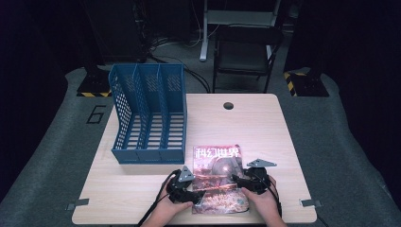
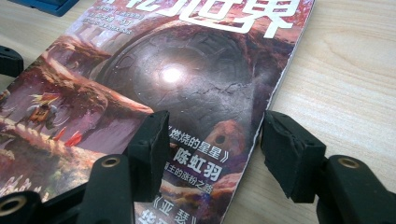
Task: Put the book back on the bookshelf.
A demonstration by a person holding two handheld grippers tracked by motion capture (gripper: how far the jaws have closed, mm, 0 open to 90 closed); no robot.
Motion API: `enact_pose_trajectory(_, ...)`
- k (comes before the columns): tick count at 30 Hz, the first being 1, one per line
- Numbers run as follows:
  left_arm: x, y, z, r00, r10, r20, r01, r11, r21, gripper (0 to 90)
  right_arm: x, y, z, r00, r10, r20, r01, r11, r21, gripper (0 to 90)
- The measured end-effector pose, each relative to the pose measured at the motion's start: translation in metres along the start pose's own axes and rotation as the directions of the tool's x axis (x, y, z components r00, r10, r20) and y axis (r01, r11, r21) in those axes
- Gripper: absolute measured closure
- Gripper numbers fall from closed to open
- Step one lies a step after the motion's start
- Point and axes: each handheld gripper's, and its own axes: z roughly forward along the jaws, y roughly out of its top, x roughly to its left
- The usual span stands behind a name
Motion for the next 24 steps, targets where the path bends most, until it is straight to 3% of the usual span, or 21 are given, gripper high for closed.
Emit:
enact_pose_trajectory(3, -0.001, -0.001, 0.0, 0.9999, -0.005, -0.011, 0.005, 1.0, -0.006, 29.3, 0.0, 0.0, -0.001, 0.9996, 0.026, 0.007, -0.026, 1.0, -0.005, 47.4)
enact_pose_trajectory(4, -0.002, -0.001, 0.0, 0.9999, -0.009, -0.014, 0.009, 0.9999, -0.013, 29.6, -0.002, -0.001, -0.002, 0.9975, 0.071, 0.007, -0.071, 0.997, -0.014, 52.9)
enact_pose_trajectory(6, -0.003, -0.001, 0.0, 0.9998, -0.01, -0.018, 0.009, 0.9999, -0.01, 30.3, -0.003, -0.002, -0.003, 0.9937, 0.112, -0.002, -0.112, 0.994, -0.013, 55.5)
enact_pose_trajectory(12, -0.005, -0.004, -0.004, 0.9995, -0.02, -0.024, 0.02, 0.9998, -0.005, 32.5, 0.0, -0.004, -0.007, 0.9911, 0.133, 0.003, -0.133, 0.991, 0.005, 57.8)
enact_pose_trajectory(15, -0.008, -0.007, -0.006, 0.9992, -0.029, -0.028, 0.029, 0.9995, -0.015, 33.4, 0.003, -0.006, -0.011, 0.9862, 0.165, -0.01, -0.165, 0.986, 0.023, 58.8)
enact_pose_trajectory(18, -0.008, -0.008, -0.006, 0.9992, -0.025, -0.033, 0.024, 0.9996, -0.012, 33.4, 0.003, -0.006, -0.011, 0.9866, 0.163, -0.011, -0.163, 0.986, 0.025, 57.8)
enact_pose_trajectory(20, -0.007, -0.008, -0.006, 0.9993, -0.023, -0.031, 0.023, 0.9996, -0.016, 33.4, 0.004, -0.005, -0.011, 0.9802, 0.197, -0.019, -0.196, 0.98, 0.033, 56.5)
enact_pose_trajectory(24, -0.008, -0.01, -0.006, 0.999, -0.036, -0.028, 0.035, 0.9988, -0.035, 33.6, 0.0, -0.002, -0.009, 0.9781, 0.208, -0.016, -0.208, 0.978, 0.01, 54.0)
